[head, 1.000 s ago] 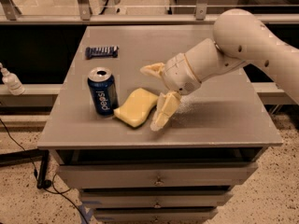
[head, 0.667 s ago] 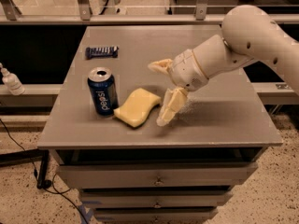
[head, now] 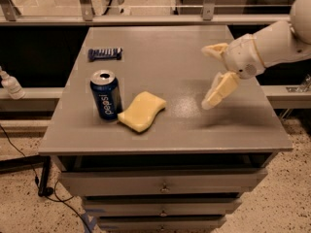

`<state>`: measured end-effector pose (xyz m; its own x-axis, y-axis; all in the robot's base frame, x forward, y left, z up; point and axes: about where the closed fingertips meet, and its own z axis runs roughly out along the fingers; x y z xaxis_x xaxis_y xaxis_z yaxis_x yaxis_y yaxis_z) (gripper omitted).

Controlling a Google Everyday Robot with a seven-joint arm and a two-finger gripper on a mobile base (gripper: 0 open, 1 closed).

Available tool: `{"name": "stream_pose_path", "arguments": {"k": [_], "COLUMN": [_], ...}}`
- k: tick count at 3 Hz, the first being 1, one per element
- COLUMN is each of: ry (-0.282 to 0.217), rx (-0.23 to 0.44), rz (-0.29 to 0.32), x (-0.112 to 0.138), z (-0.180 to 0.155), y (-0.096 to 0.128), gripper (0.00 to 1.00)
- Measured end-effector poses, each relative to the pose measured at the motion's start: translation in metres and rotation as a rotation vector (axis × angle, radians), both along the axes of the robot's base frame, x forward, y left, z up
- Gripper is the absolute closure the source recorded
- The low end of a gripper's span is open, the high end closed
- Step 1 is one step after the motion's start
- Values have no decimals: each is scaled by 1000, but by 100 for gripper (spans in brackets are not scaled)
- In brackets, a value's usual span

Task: Move sponge near pepsi can

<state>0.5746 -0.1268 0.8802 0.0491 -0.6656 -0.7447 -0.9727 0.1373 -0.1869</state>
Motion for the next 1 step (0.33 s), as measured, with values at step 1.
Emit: {"name": "stream_pose_path", "arguments": {"k": [1], "ry": [-16], "rx": [-1], "rz": [-20], "x": [6], "z": [7], "y": [-9], "gripper": [0]}}
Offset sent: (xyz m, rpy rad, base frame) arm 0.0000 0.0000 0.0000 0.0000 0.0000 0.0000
